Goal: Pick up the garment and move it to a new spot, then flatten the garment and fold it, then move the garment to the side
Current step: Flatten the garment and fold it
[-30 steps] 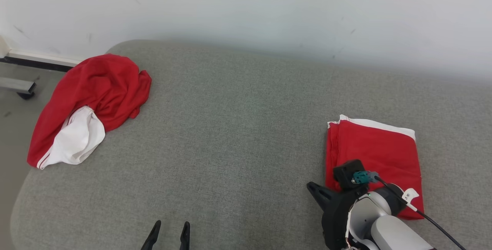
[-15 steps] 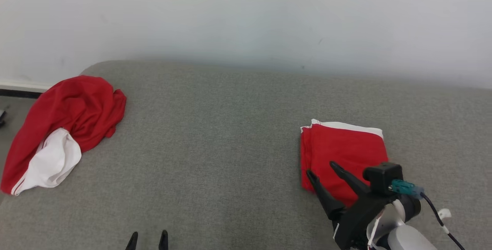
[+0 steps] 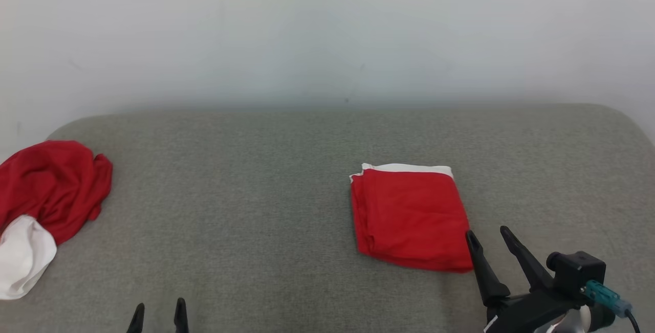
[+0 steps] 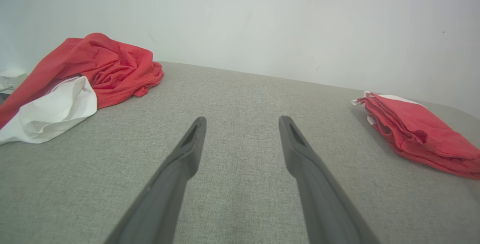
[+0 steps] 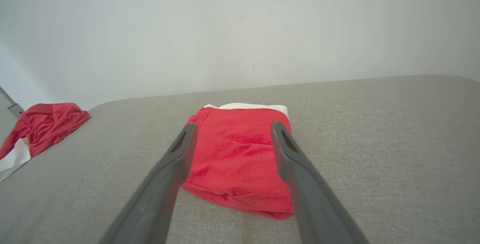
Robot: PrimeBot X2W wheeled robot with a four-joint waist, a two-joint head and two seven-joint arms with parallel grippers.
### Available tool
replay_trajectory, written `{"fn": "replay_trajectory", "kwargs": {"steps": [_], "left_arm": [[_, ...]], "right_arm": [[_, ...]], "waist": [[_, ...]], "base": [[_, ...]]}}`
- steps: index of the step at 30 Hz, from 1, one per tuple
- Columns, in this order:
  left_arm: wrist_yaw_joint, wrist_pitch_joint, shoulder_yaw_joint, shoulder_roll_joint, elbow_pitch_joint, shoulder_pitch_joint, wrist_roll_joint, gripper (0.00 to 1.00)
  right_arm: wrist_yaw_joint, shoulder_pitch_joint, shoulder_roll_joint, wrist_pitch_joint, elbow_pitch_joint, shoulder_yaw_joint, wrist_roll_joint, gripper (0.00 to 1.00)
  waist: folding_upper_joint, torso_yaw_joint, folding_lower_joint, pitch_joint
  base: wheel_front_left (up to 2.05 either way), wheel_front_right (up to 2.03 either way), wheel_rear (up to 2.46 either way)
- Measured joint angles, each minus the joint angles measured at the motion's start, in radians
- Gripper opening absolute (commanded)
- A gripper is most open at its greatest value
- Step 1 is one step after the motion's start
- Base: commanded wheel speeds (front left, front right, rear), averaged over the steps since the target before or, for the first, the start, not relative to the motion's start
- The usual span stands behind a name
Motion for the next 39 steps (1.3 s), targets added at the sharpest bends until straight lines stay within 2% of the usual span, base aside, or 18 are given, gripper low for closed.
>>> {"fn": "replay_trajectory", "kwargs": {"steps": [7,19,27,39], "left_arm": [[-0.006,0.0,0.048,0.0,0.011,-0.016,-0.001,1.0],[-0.01,0.0,0.1,0.0,0.069,-0.036,0.02,1.0],[-0.015,0.0,0.11,0.0,0.084,-0.04,0.018,1.0],[-0.015,0.0,0.104,0.0,0.085,-0.029,0.01,1.0]], "right_arm": [[0.0,0.016,-0.014,-0.045,0.033,-0.009,-0.015,1.0],[0.0,-0.031,-0.071,-0.156,0.184,0.039,-0.021,1.0],[0.0,-0.035,-0.075,-0.194,0.259,0.055,-0.014,1.0],[0.0,-0.05,-0.074,-0.212,0.274,0.068,-0.014,1.0]], "waist": [[0.0,-0.056,0.0,-0.011],[0.0,-0.128,0.0,-0.024],[0.0,-0.145,0.0,-0.024],[0.0,-0.144,0.0,-0.014]], "base": [[0.0,0.0,0.0],[0.0,0.0,0.0],[0.0,0.0,0.0],[0.0,0.0,0.0]]}}
